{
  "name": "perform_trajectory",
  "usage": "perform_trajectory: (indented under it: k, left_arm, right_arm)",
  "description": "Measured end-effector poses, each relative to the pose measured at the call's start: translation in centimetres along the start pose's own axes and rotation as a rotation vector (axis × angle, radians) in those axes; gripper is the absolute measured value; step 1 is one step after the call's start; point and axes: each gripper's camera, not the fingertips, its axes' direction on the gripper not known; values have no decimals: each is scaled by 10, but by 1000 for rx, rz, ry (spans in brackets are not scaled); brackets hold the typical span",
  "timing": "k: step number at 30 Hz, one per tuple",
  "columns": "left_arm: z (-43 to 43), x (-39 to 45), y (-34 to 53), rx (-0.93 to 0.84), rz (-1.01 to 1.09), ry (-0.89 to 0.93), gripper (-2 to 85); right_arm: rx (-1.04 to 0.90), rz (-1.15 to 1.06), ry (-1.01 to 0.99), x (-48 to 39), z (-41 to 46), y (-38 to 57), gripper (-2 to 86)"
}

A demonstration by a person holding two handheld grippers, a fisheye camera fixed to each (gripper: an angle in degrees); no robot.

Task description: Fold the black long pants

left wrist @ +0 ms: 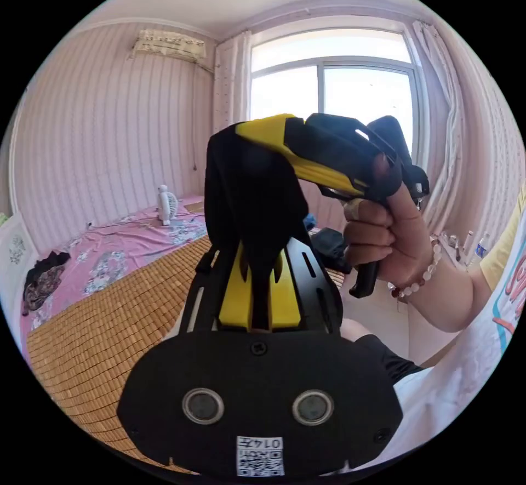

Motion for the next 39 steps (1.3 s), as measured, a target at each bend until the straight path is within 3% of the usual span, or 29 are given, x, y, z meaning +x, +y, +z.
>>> perform_trajectory:
  k: [4,9,12,16,19,21,24,29,31,35,39]
  left_arm:
    - [-90,-44,11,32,-68,-216,-4]
    - [-115,-66,46,-2,-63,-254,-3]
    - [-77,-79,92,-156,-105,-95,5]
    - [-14,-82,192,-413,-257,57,52]
    - [-3,-81,257,-592,-363,41,68]
    - [-21,-89,283,-597,-433,20,67]
    - [-68,-120,315,-504,-597,-50,65]
    - [-138,-193,369,-435,-838,-397,70]
    - [-149,-214,381,-395,-897,-435,78]
    - [-132,-255,394,-401,-965,-478,131]
    - [-102,-282,401,-473,-984,-524,132]
  right_arm:
    - [19,-46,-140,-25,65,-35,1]
    - [-1,-71,-34,-30,83,-16,2]
    - [-132,30,106,-4,92,26,3]
    - [-458,249,286,57,115,122,7]
    - [-728,363,396,91,138,192,12]
    - [-814,388,456,103,149,215,15]
    - [-826,356,435,111,170,218,24]
    - [-802,227,333,127,245,196,64]
    - [-809,205,267,130,276,191,72]
    - [-802,224,111,137,332,186,79]
    - [-813,249,52,147,359,187,80]
